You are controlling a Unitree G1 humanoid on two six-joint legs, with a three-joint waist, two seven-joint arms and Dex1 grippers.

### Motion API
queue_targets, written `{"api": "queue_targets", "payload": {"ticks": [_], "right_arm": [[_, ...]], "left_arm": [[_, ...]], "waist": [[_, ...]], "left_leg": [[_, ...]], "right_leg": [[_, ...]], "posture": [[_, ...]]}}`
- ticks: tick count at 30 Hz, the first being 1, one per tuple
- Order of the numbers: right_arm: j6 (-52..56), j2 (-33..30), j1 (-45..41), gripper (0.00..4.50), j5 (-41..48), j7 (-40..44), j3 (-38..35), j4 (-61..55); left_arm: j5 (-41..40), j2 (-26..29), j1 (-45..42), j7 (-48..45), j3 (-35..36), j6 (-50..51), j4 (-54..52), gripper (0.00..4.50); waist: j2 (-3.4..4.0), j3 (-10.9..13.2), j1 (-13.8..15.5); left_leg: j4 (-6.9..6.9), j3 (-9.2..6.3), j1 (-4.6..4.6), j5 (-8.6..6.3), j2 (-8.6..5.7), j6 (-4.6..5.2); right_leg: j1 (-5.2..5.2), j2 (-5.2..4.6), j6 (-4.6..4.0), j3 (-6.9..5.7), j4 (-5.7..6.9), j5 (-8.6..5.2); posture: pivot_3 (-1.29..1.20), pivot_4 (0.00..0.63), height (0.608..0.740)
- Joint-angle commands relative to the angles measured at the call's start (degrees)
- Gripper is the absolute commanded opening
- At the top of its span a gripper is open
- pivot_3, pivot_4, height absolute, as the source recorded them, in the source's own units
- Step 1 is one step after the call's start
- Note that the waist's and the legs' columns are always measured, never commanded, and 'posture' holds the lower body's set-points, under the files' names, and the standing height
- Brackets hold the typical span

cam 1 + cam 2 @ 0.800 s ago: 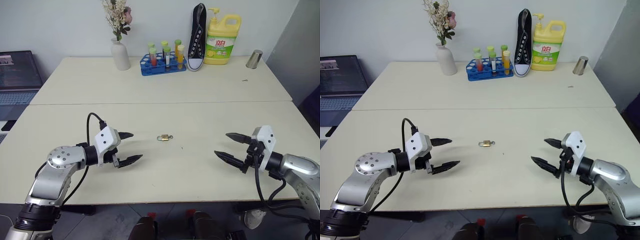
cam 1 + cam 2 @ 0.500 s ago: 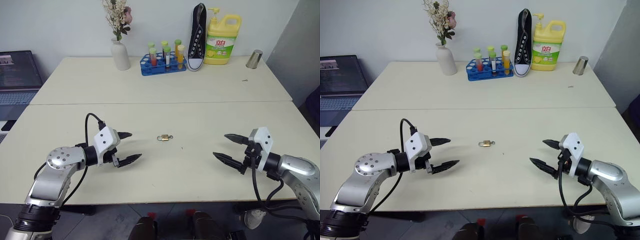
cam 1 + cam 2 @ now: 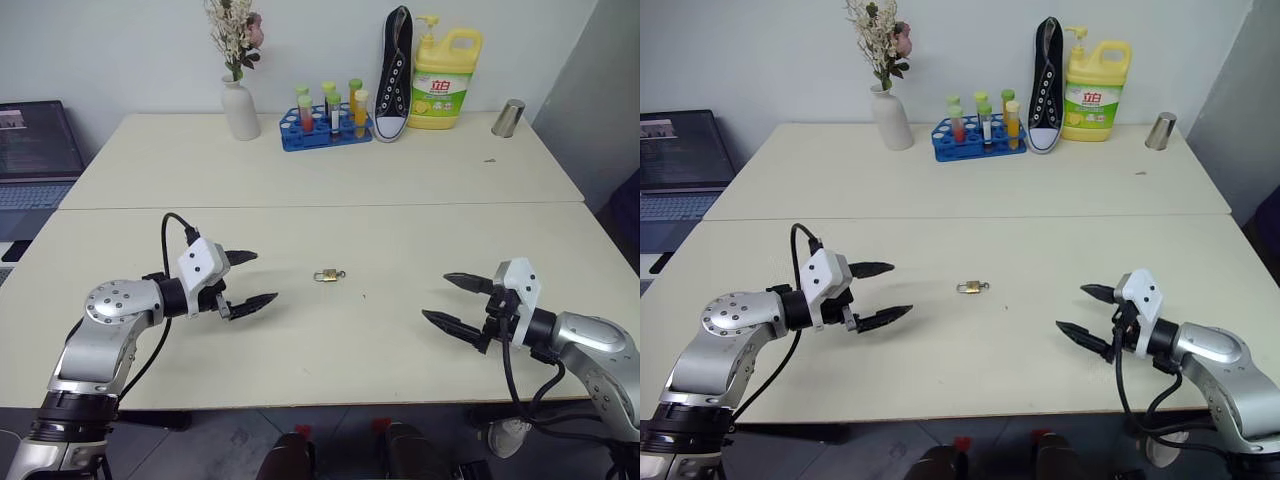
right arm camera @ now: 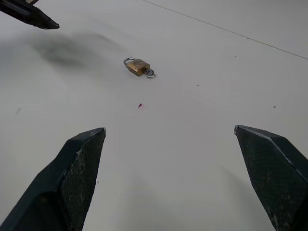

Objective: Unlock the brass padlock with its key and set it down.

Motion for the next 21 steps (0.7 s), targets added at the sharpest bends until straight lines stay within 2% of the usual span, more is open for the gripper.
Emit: {"api": "queue_targets", "payload": {"ticks": [1,6,12,17,21], "right_arm": [[1.96,-0.87,0.44,4.49,2.84,0.70,-0.69,-5.21],[3.96,-1.45,1.04,4.49,3.92,-0.13,-0.87,-8.08],[9.20,0.93,0.14,4.49,6.82,-6.44,-1.88,-11.48],[11.31,1.68,0.18,4.49,8.94,-8.82,-2.40,-13.32],[10.77,1.24,1.79,4.49,7.37,-9.20,-1.01,-14.53]], "left_arm": [[-0.09,-0.87,-3.06,-0.69,-1.51,0.00,-0.15,4.50],[0.74,-3.04,-6.47,0.17,-3.46,0.59,1.80,4.50],[5.16,-7.79,-12.94,-0.64,-9.83,-1.48,9.25,4.50],[8.56,-11.03,-18.87,-2.66,-13.35,-6.70,20.72,4.50],[11.81,-15.02,-24.85,-2.56,-14.89,-13.45,32.84,4.50]], "waist": [[-0.01,0.00,0.07],[-0.03,0.01,0.09],[-0.06,0.02,0.10],[-0.08,0.04,0.01],[-0.11,0.04,0.10]], "left_leg": [[0.01,-0.01,-0.01,0.00,0.00,0.00],[0.02,-0.01,-0.02,0.00,-0.01,0.00],[0.03,-0.02,-0.02,0.00,-0.09,0.00],[0.04,-0.02,-0.02,0.01,-0.10,-0.01],[0.07,-0.03,-0.04,0.01,-0.12,-0.01]], "right_leg": [[0.00,0.00,0.00,-0.01,0.00,0.00],[0.01,-0.01,0.00,-0.01,0.00,0.00],[0.02,0.00,0.00,-0.05,0.00,0.00],[0.00,0.01,0.00,-0.05,0.01,0.00],[0.01,0.01,0.00,-0.08,0.01,0.00]], "posture": [[0.00,0.150,0.740],[0.00,0.150,0.740],[0.00,0.150,0.740],[0.00,0.150,0.740],[0.00,0.150,0.740]]}}
